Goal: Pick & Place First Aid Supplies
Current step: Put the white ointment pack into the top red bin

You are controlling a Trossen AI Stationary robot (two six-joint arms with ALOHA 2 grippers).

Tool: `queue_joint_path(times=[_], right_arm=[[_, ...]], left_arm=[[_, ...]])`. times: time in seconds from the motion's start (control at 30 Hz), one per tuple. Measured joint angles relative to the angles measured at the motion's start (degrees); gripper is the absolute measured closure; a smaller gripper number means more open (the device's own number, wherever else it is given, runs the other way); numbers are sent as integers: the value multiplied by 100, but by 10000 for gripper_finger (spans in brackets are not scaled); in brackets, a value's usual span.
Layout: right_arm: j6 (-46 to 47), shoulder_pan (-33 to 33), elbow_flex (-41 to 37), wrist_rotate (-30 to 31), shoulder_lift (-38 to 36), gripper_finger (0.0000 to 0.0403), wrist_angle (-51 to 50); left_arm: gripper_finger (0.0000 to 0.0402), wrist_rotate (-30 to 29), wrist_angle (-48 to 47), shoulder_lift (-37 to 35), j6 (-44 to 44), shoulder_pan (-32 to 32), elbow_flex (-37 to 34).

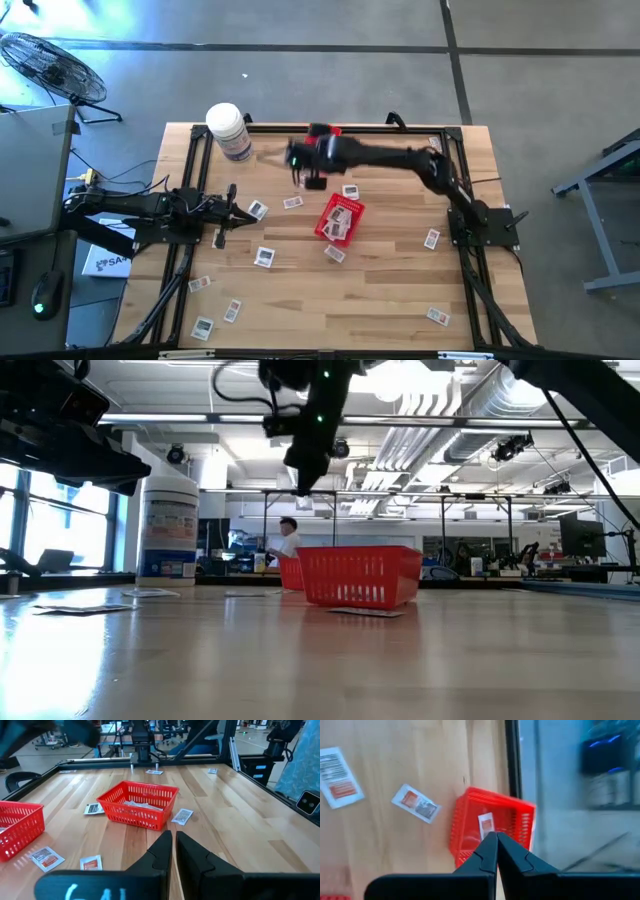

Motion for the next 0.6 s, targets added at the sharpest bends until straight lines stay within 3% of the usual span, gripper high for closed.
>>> queue_joint_path(times=[0.13, 0.3, 0.6], right_arm=[[-18, -377, 0, -1358, 0, 402, 223], [-314, -205, 3, -2542, 64, 392, 660], [-612, 424, -1, -3165, 580, 313, 1064]], left_arm=[[380, 0, 0, 0, 0, 1, 0], [380, -2, 0, 0, 0, -1, 0], [380, 0, 0, -1, 0, 1, 0]])
